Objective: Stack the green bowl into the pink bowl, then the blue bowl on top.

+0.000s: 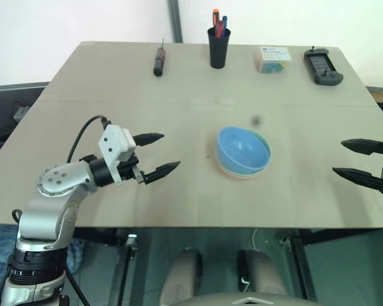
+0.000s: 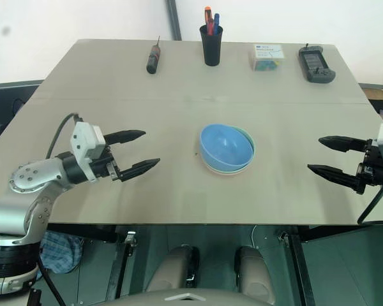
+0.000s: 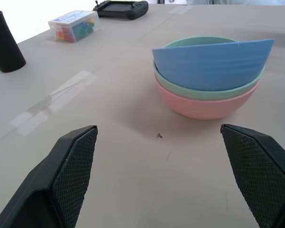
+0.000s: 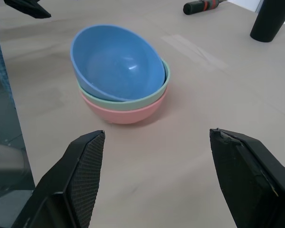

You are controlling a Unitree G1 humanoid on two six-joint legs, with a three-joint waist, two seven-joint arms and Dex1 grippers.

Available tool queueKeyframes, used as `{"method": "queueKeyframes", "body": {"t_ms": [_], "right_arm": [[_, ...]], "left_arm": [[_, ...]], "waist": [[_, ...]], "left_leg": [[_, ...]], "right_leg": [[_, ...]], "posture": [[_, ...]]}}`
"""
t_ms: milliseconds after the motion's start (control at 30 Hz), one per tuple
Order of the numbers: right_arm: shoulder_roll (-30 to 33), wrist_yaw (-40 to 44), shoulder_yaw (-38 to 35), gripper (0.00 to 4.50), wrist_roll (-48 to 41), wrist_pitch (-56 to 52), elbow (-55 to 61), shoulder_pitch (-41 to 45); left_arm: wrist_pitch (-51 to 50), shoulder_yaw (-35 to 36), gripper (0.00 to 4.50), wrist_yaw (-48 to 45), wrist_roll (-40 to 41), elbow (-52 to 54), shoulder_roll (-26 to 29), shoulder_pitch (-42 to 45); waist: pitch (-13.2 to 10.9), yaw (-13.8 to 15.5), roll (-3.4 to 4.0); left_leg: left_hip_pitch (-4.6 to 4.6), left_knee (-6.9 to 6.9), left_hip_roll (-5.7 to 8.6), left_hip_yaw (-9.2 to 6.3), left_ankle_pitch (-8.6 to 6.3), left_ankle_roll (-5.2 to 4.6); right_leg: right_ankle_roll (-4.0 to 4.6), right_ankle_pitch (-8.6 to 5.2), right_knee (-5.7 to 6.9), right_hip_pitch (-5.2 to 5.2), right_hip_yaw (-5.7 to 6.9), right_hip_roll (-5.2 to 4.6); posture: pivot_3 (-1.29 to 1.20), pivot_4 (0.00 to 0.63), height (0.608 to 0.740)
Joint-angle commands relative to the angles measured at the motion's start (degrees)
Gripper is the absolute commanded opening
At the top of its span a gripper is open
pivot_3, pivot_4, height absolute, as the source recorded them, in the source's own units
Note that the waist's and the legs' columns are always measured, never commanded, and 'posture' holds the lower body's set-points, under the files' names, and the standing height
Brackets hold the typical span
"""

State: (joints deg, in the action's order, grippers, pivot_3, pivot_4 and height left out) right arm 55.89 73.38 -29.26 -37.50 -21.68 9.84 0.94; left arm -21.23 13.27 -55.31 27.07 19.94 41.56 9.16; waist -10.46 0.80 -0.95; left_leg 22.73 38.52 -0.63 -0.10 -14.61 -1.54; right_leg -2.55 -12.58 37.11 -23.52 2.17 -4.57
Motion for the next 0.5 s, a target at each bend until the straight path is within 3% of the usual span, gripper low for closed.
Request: {"method": "queueKeyframes", "body": {"t_ms": [33, 500], "right_arm": [[-0.15, 3.29, -0.69, 3.70, 0.31, 4.63, -0.39, -0.07], [-2.04, 4.61, -1.80, 3.70, -0.13, 8.55, 0.14, -1.30]], "left_arm": [[3.54, 2.71, 4.39, -0.12, 1.22, 2.13, 0.21, -0.69], [8.20, 1.26, 4.39, -1.27, 2.11, -0.02, -0.20, 0.09]], "waist": [[0.00, -0.02, 0.00], [0.00, 0.00, 0.00]], "left_leg": [[0.00, 0.00, 0.00, 0.00, 0.00, 0.00], [0.00, 0.00, -0.01, 0.01, 0.00, 0.00]], "right_leg": [[0.00, 0.00, 0.00, 0.00, 0.00, 0.01], [0.00, 0.00, 0.00, 0.00, 0.00, 0.02]], "posture": [[0.00, 0.150, 0.740], [0.00, 0.150, 0.740]]}}
